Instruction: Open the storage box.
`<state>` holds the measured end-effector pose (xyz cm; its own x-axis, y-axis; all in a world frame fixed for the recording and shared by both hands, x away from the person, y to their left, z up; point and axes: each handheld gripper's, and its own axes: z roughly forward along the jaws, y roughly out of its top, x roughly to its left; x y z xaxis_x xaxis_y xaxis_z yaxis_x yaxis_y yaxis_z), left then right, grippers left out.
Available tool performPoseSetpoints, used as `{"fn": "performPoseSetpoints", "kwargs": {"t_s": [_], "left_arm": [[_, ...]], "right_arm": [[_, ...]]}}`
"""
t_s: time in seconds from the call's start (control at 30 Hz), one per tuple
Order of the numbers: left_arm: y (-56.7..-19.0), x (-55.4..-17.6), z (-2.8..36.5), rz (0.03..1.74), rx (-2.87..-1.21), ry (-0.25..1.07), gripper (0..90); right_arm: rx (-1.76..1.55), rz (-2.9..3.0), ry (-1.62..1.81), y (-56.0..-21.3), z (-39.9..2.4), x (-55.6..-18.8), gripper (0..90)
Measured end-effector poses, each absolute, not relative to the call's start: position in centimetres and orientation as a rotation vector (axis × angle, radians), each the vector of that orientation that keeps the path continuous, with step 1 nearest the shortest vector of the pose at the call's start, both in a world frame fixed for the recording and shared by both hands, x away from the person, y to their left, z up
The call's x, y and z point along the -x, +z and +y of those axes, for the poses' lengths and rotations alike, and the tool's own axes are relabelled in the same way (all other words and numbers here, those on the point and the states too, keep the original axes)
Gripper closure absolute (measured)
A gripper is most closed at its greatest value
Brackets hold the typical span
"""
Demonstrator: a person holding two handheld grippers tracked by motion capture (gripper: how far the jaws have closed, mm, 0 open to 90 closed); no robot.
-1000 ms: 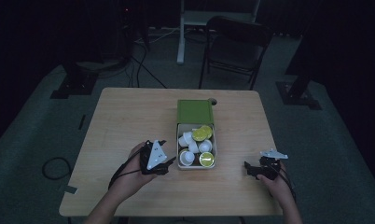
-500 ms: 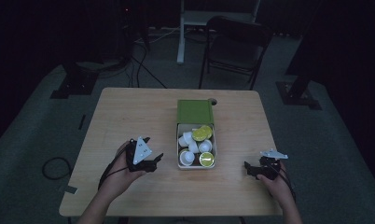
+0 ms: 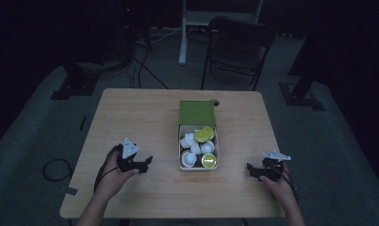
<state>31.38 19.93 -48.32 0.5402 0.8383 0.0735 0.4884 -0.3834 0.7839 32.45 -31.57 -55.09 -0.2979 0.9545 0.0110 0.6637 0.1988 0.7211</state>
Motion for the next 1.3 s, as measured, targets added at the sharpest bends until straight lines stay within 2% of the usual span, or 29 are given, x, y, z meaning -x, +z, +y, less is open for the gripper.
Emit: {"fn": "performPoseSetpoints", "kwargs": {"t_s": [0.4, 0.77, 1.3], "left_arm": [[-50.5, -31.4, 23.1, 1.225, -2.003, 0.574, 19.0], [-51.8, -30.7, 24.7, 1.239, -2.012, 0.569, 19.0], [-53.7, -29.7, 27.4, 1.352, -2.006, 0.549, 17.9]], "right_arm": [[-1.506, 2.037, 0.877, -55.1, -31.6, -32.5, 10.5], [-1.506, 2.037, 0.878, -55.1, -31.6, -32.4, 10.5], [-1.506, 2.037, 0.877, -55.1, -31.6, -32.4, 10.6]]}}
